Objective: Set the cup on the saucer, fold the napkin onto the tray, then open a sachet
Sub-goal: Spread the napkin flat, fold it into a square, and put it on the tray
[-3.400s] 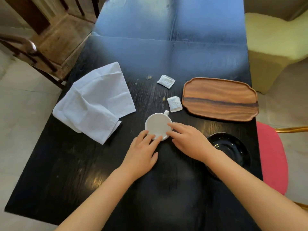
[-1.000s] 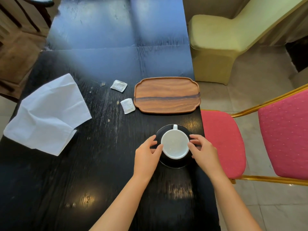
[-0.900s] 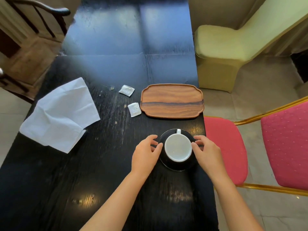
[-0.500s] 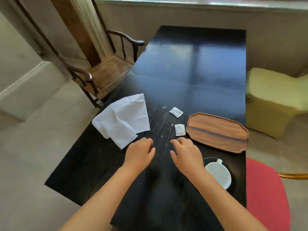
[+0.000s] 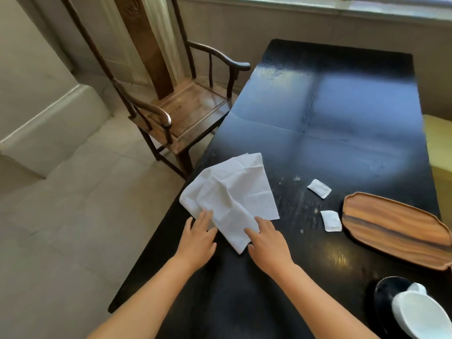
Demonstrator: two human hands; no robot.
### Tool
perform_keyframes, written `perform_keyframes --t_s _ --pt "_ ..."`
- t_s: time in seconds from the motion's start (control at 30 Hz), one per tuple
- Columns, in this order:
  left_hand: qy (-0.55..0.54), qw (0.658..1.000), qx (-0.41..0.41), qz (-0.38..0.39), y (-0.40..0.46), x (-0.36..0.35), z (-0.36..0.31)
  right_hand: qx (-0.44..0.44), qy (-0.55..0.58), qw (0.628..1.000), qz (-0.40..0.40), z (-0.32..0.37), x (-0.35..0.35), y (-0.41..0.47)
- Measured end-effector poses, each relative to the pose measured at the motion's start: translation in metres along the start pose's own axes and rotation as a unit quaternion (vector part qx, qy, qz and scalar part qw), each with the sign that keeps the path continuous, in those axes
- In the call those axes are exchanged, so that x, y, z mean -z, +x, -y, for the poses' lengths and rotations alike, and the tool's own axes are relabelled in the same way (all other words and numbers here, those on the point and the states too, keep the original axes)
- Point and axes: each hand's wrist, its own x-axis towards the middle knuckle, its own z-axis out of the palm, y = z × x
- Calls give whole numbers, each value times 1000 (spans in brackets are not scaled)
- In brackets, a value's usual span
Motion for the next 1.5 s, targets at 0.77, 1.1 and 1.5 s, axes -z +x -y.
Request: perform_keyframes --t_s 0.77,1.1,1.5 --pt "-382 895 -180 -145 38 80 71 -143 446 876 -118 73 89 52" --pt "-468 826 -115 -291 0 131 35 -114 579 788 -177 110 152 17" --pt "-520 820 -191 -141 -29 167 21 -39 457 875 -158 112 159 -35"
